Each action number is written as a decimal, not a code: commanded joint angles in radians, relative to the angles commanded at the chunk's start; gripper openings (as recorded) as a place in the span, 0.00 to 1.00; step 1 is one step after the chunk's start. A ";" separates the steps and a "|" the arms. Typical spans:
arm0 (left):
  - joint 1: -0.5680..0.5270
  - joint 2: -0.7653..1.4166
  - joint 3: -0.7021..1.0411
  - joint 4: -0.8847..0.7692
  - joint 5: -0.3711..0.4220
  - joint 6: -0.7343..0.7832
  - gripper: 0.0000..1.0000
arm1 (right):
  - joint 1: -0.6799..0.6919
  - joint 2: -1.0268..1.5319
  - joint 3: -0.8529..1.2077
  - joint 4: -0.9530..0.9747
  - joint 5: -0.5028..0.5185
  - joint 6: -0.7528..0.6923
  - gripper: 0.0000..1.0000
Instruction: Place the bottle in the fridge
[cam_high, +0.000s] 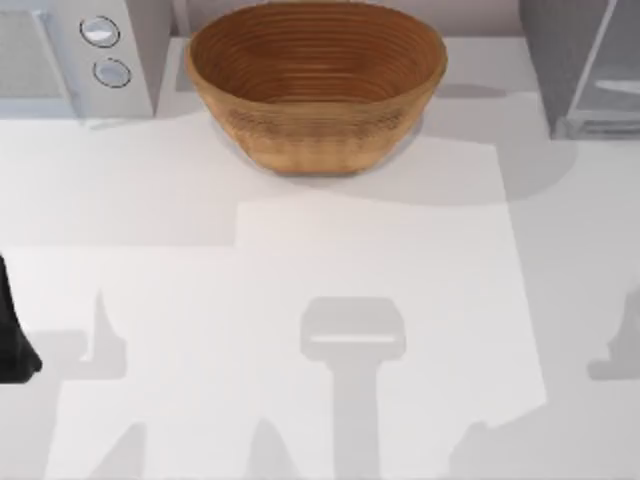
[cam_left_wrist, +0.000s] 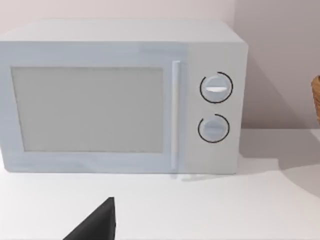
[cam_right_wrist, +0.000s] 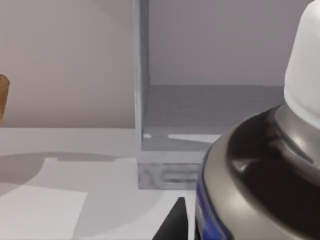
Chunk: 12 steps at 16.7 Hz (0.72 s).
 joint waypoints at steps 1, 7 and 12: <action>0.000 0.000 0.000 0.000 0.000 0.000 1.00 | 0.001 -0.004 -0.001 -0.003 0.003 0.001 0.01; 0.000 0.000 0.000 0.000 0.000 0.000 1.00 | -0.005 0.011 0.005 0.003 0.001 0.000 0.01; 0.000 0.000 0.000 0.000 0.000 0.000 1.00 | -0.044 0.216 0.101 0.115 -0.019 -0.008 0.01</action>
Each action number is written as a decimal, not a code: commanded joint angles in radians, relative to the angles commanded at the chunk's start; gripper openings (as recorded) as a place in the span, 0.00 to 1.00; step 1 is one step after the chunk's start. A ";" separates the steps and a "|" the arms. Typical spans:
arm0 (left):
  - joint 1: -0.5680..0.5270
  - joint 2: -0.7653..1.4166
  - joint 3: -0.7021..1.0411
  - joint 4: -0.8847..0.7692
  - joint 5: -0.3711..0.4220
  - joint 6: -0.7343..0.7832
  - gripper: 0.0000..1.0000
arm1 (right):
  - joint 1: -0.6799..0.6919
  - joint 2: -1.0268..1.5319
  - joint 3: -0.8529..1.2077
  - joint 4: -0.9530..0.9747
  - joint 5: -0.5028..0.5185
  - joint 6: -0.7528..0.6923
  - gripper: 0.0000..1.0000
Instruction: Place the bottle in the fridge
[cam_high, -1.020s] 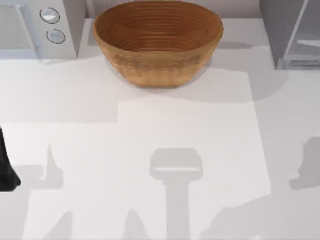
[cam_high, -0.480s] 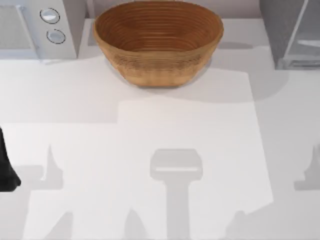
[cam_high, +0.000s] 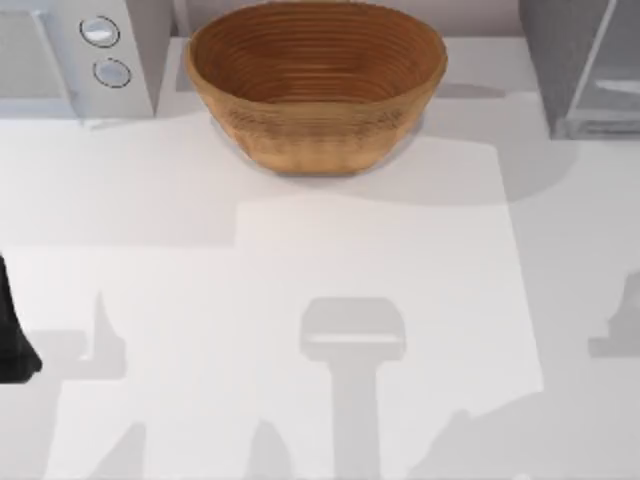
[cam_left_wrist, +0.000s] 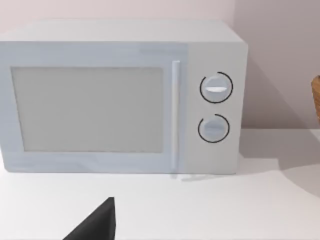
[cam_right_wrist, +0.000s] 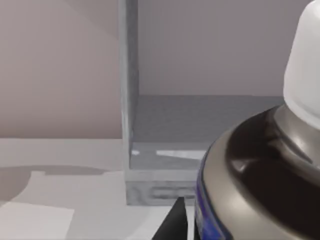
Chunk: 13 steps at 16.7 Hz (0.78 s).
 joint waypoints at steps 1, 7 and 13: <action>0.000 0.000 0.000 0.000 0.000 0.000 1.00 | -0.010 0.070 0.034 0.039 -0.008 0.000 0.01; 0.000 0.000 0.000 0.000 0.000 0.000 1.00 | -0.078 0.618 0.302 0.345 -0.080 0.009 0.01; 0.000 0.000 0.000 0.000 0.000 0.000 1.00 | -0.152 1.233 0.584 0.669 -0.155 0.020 0.01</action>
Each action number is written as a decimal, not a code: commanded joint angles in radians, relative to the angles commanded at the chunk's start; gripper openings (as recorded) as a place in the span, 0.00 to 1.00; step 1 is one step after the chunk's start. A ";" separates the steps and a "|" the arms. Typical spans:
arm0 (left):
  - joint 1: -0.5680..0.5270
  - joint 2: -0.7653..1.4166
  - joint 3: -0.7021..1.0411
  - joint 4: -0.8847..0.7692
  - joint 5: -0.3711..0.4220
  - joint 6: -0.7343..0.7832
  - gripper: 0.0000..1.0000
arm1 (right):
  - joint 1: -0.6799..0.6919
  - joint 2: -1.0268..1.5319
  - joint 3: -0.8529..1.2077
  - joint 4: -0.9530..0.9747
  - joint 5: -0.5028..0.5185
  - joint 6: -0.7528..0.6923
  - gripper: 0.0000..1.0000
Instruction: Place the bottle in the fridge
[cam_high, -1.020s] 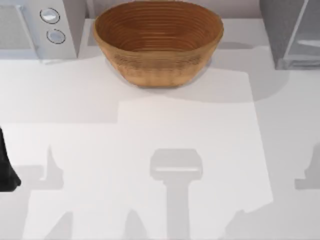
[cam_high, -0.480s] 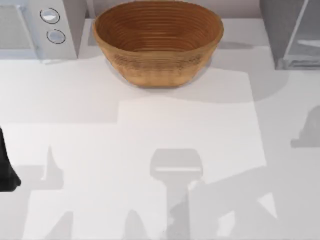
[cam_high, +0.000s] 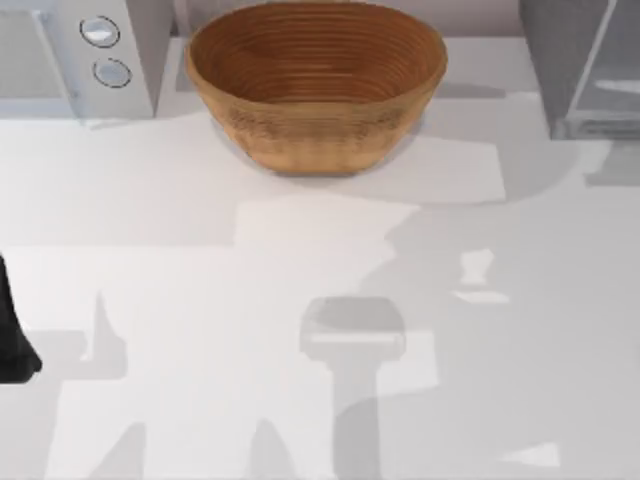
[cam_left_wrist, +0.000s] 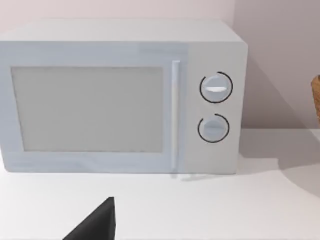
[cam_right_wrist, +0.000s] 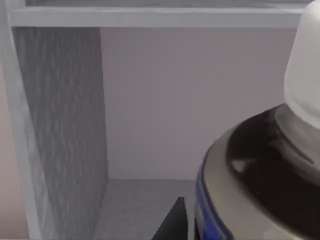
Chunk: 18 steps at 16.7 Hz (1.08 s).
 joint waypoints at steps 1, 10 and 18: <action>0.000 0.000 0.000 0.000 0.000 0.000 1.00 | -0.011 0.093 0.042 0.048 -0.011 0.001 0.01; 0.000 0.000 0.000 0.000 0.000 0.000 1.00 | -0.081 0.635 0.288 0.332 -0.076 0.003 0.01; 0.000 0.000 0.000 0.000 0.000 0.000 1.00 | -0.078 0.667 0.304 0.331 -0.075 0.004 0.01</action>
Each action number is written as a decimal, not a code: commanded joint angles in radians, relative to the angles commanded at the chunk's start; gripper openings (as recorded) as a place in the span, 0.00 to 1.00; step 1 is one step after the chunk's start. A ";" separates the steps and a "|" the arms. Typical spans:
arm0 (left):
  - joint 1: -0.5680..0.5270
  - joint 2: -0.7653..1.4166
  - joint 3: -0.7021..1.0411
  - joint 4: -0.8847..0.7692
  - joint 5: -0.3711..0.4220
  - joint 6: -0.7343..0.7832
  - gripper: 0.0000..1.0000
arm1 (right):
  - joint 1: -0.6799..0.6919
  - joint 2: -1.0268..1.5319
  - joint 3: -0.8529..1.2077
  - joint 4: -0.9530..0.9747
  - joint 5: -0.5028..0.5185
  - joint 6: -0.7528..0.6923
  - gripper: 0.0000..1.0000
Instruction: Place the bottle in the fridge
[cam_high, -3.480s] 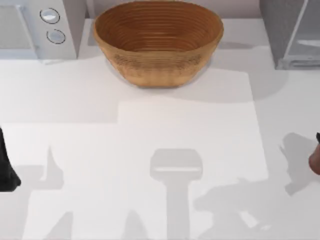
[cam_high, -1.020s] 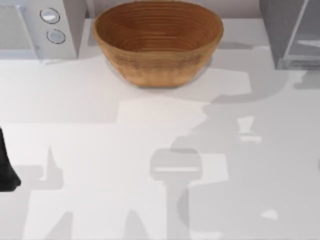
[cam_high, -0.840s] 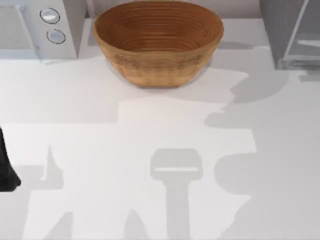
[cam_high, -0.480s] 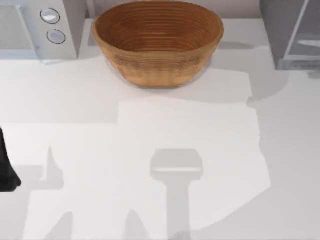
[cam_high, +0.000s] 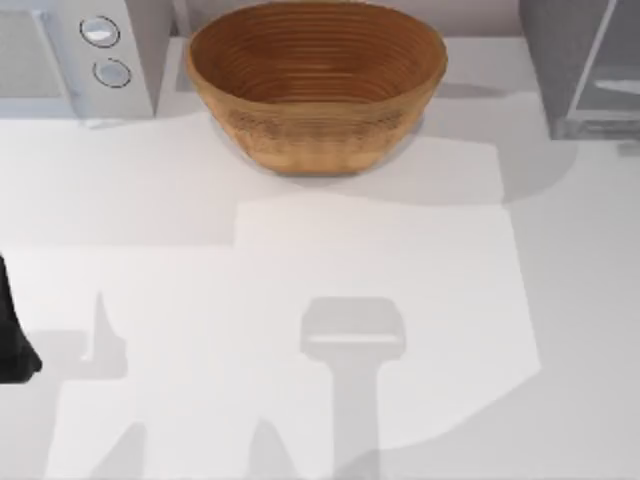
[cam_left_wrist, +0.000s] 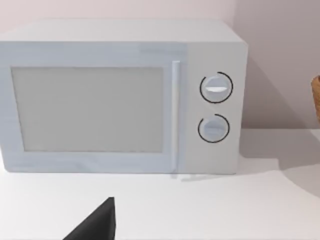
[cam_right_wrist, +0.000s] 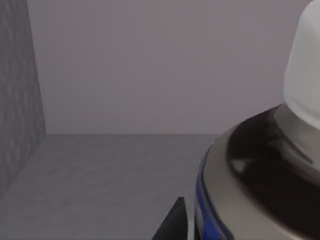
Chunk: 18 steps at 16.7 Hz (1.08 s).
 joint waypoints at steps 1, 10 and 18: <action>0.000 0.000 0.000 0.000 0.000 0.000 1.00 | 0.001 0.013 0.020 -0.011 0.003 -0.001 0.01; 0.000 0.000 0.000 0.000 0.000 0.000 1.00 | 0.040 0.211 0.407 -0.188 0.041 -0.001 0.01; 0.000 0.000 0.000 0.000 0.000 0.000 1.00 | 0.050 0.256 0.495 -0.234 0.050 -0.001 0.01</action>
